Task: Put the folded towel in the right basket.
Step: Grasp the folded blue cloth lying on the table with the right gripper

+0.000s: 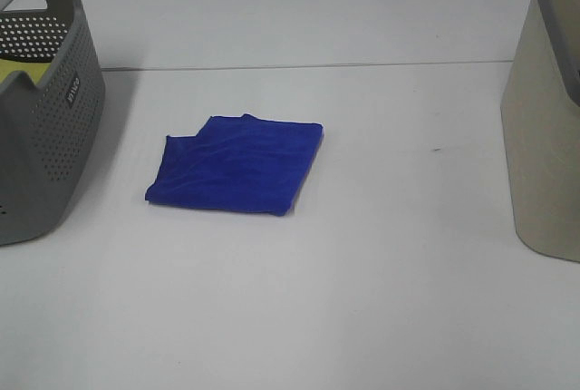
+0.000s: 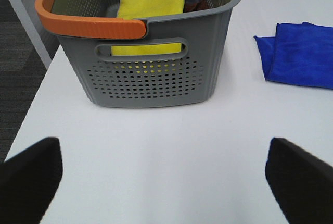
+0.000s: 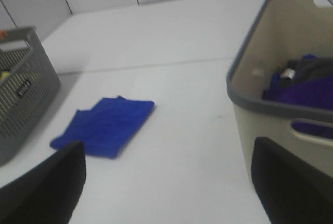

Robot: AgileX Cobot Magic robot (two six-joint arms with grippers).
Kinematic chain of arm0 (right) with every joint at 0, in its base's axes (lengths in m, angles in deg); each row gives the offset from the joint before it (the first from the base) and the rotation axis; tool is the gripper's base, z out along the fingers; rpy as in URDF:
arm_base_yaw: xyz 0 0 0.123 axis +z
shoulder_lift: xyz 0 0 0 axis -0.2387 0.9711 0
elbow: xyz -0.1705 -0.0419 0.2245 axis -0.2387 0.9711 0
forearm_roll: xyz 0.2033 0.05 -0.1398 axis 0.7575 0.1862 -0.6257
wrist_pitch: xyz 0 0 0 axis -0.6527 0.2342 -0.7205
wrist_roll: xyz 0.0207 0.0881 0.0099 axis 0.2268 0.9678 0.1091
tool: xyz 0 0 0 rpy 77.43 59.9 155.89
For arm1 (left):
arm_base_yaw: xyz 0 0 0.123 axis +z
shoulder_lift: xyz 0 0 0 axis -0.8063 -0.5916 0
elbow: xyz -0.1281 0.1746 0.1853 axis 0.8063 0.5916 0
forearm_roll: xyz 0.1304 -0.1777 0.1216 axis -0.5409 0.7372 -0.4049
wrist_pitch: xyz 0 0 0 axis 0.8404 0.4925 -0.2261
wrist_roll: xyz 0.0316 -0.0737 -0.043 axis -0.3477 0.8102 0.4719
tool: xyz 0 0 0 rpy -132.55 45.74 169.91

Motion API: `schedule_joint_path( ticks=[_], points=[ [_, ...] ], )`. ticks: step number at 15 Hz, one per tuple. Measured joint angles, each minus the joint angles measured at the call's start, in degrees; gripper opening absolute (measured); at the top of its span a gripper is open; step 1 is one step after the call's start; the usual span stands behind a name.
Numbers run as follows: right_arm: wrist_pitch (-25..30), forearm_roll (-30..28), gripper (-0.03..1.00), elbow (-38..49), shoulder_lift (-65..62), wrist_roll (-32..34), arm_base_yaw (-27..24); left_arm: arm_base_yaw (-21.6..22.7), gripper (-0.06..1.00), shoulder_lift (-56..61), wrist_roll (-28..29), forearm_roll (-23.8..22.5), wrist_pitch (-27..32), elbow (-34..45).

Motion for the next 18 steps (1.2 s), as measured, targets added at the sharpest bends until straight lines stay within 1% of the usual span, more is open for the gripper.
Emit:
schedule_joint_path(
  ticks=[2, 3, 4, 7, 9, 11, 12, 13, 14, 15, 17, 18],
  points=[
    [-5.61, 4.76, 0.84, -5.04, 8.14, -4.41, 0.0, 0.0, 0.99, 0.0, 0.0, 0.0, 0.0, 0.0],
    [-6.47, 5.56, 0.84, -6.19, 10.08, -5.5, 0.0, 0.0, 0.99, 0.0, 0.0, 0.0, 0.0, 0.0],
    [-7.68, 7.39, 0.84, -8.82, 14.78, -7.96, 0.0, 0.0, 0.99, 0.0, 0.0, 0.0, 0.0, 0.0],
    [-8.08, 14.55, 0.84, -18.45, 31.4, -15.76, 0.0, 0.0, 0.99, 0.0, 0.0, 0.0, 0.0, 0.0],
    [-7.45, 22.46, 0.84, -25.73, 42.8, -21.37, 0.0, 0.0, 0.99, 0.0, 0.0, 0.0, 0.0, 0.0],
    [-3.72, 30.65, 0.84, -33.98, 54.2, -28.3, 0.0, 0.0, 0.99, 0.0, 0.0, 0.0, 0.0, 0.0],
    [-1.15, 34.15, 0.84, -37.07, 59.7, -30.31, 0.0, 0.0, 0.99, 0.0, 0.0, 0.0, 0.0, 0.0],
    [4.3, 39.94, 0.84, -42.06, 70.65, -32.2, 0.0, 0.0, 0.99, 0.0, 0.0, 0.0, 0.0, 0.0],
    [6.3, 41.71, 0.84, -43.54, 74.94, -32.31, 0.29, 0.0, 0.99, 0.0, 0.0, 0.0, 0.0, 0.0],
    [7.45, 42.23, 0.84, -44.18, 79.01, -32.37, 1.32, 0.0, 0.99, 0.0, 0.0, 0.0, 0.0, 0.0],
    [10.83, 42.57, 0.84, -44.23, 86.86, -35.41, 6.76, 0.0, 0.99, 0.0, 0.0, 0.0, 0.0, 0.0],
    [11.12, 42.57, 0.84, -44.23, 90.64, -36.5, 10.49, 0.0, 0.99, 0.0, 0.0, 0.0, 0.0, 0.0]
  ],
)
